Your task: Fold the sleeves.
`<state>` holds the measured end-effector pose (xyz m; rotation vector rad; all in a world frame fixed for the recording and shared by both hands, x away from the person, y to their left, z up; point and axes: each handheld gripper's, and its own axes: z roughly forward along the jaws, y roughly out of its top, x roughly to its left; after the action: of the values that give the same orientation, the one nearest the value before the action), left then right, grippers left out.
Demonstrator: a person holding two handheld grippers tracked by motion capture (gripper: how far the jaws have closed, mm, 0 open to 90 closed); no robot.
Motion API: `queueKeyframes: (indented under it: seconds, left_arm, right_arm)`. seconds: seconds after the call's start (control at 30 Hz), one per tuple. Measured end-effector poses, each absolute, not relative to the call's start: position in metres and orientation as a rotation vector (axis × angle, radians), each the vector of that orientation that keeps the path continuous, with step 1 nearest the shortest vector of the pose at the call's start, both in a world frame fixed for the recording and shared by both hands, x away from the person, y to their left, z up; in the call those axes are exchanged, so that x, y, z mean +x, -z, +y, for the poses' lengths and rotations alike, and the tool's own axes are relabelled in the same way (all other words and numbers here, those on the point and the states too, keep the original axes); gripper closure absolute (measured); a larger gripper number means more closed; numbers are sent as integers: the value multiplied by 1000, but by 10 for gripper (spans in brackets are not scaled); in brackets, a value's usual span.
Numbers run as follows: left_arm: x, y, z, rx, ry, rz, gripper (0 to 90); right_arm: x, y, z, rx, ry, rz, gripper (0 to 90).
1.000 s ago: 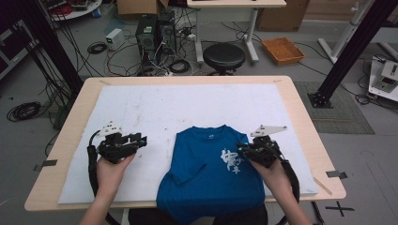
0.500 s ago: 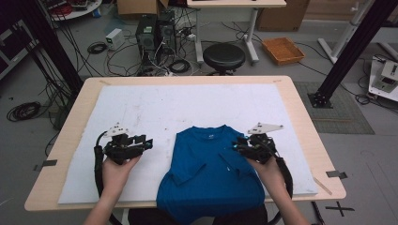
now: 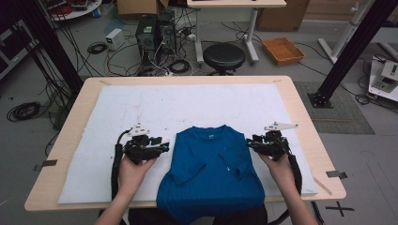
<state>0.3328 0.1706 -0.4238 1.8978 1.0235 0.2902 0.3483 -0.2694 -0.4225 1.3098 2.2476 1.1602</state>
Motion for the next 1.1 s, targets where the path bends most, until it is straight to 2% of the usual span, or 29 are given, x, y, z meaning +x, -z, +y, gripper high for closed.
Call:
queueKeyframes:
  seconds: [0.17,0.27,0.3,0.4,0.7,0.77,0.8,0.87,0.97,1.0,1.1]
  left_arm:
    - [349,434,136,2013,-293,1032,561]
    - [353,438,127,2063,-319,1044,606]
    - [356,441,123,2101,-351,1039,722]
    - [357,442,125,2102,-376,1027,860]
    - [360,441,138,2060,-385,1066,874]
    - [360,441,141,2035,-379,1081,867]
    - [359,441,142,2035,-391,1088,827]
    - [360,439,146,2019,-415,1122,683]
    - [359,435,159,1950,-398,1144,611]
    - [358,434,163,1934,-398,1140,611]
    - [354,425,179,1879,-405,1102,523]
  right_arm:
    - [355,428,-264,1297,-1128,2261,623]
    - [356,430,-263,1298,-1120,2263,623]
    - [356,430,-264,1301,-1117,2261,623]
    - [356,430,-268,1304,-1124,2249,622]
    - [356,430,-274,1317,-1132,2227,623]
    - [357,430,-274,1319,-1128,2223,623]
    - [357,430,-274,1324,-1126,2222,623]
    - [357,430,-275,1327,-1127,2219,622]
    - [357,429,-276,1318,-1140,2211,598]
    - [357,429,-276,1318,-1140,2211,598]
    - [358,428,-278,1312,-1161,2208,542]
